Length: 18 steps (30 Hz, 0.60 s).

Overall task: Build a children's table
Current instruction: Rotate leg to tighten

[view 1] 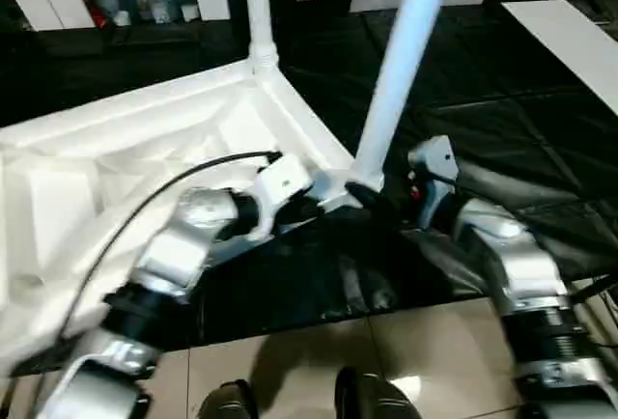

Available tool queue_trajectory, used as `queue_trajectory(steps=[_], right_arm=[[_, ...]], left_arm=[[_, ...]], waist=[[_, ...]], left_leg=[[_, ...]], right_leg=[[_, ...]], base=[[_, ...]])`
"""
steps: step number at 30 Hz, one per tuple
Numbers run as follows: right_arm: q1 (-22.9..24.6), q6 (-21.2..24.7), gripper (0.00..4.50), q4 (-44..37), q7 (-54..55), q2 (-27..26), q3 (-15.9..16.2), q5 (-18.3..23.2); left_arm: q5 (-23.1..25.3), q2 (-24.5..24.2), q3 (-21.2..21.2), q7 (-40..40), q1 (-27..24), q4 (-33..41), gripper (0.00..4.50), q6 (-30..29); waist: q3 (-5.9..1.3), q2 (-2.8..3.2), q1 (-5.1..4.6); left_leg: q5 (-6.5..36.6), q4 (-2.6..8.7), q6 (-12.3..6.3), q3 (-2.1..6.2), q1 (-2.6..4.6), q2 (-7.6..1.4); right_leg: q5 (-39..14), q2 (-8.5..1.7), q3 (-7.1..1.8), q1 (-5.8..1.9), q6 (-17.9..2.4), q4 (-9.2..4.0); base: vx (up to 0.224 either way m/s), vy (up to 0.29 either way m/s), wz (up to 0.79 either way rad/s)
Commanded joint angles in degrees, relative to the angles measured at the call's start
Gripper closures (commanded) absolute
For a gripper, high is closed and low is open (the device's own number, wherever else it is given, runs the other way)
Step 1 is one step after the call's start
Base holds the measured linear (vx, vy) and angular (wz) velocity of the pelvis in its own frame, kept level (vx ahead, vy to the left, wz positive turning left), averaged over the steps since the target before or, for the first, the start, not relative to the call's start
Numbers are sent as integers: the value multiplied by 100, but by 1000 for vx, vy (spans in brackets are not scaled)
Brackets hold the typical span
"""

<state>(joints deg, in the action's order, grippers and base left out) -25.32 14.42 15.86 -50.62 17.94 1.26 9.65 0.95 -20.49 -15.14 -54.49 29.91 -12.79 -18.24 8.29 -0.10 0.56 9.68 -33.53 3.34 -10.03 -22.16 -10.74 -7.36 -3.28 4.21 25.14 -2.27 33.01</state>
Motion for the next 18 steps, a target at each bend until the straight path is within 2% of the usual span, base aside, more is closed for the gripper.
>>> queue_trajectory(steps=[1, 3, 5, 6, 8, 10, 12, 13, 18], right_arm=[[56, -22, 51, -119, -712, 242, 185, 203], [63, -36, 51, -133, -880, 319, 217, 240], [27, -183, 51, -82, -1485, 576, 358, 349], [27, -183, 51, -82, -1485, 576, 358, 349], [-57, -284, 51, 68, -1812, 674, 432, 373], [-135, -360, 84, 204, -1986, 716, 482, 369], [-208, -405, 87, 313, -2115, 743, 526, 378], [-236, -390, 110, 335, -2201, 756, 550, 400], [-306, -409, 142, 377, -2442, 794, 659, 423]], left_arm=[[-149, -173, -99, -508, 80, 14, 450, 460], [-157, -244, -116, -620, 84, -27, 450, 540], [-353, -533, -155, -1302, 81, -130, 450, 850], [-353, -533, -155, -1302, 81, -130, 450, 850], [-432, -730, -211, -1721, 97, -207, 450, 1097], [-498, -825, -244, -1961, 108, -217, 450, 1163], [-526, -894, -290, -2117, 127, -229, 450, 1199], [-524, -916, -316, -2165, 139, -244, 450, 1230], [-537, -949, -358, -2318, 169, -290, 450, 1318]], waist=[[-490, -5, 34], [-479, -1, 55], [-485, -4, 87], [-492, -18, 109], [-498, -8, 141], [-518, -17, 171], [-524, -18, 180], [-521, -17, 193], [-537, -30, 251]], left_leg=[[1074, 344, -651, 53, 106, -201], [1136, 353, -625, 50, 114, -211], [1145, 353, -610, 56, 113, -209], [1121, 353, -590, 50, 121, -218], [1068, 350, -586, 43, 130, -224], [983, 348, -572, 38, 132, -238], [952, 345, -563, 34, 123, -237], [924, 340, -565, 28, 122, -238], [866, 331, -588, 24, 123, -242]], right_leg=[[-2042, -421, -272, -400, -1033, -421], [-2109, -426, -280, -392, -1027, -421], [-2162, -440, -282, -403, -1009, -422], [-2174, -446, -288, -398, -1011, -407], [-2114, -445, -292, -387, -1050, -398], [-1929, -443, -296, -390, -1132, -367], [-1898, -450, -292, -401, -1168, -354], [-1851, -446, -300, -399, -1173, -347], [-1870, -454, -296, -403, -1151, -334]], base=[[0, 0, 0], [0, 0, 0], [0, 0, 0], [0, 0, 0], [0, 0, 0], [0, 0, 0], [0, 0, 0], [0, 0, 0], [0, 0, 0]])
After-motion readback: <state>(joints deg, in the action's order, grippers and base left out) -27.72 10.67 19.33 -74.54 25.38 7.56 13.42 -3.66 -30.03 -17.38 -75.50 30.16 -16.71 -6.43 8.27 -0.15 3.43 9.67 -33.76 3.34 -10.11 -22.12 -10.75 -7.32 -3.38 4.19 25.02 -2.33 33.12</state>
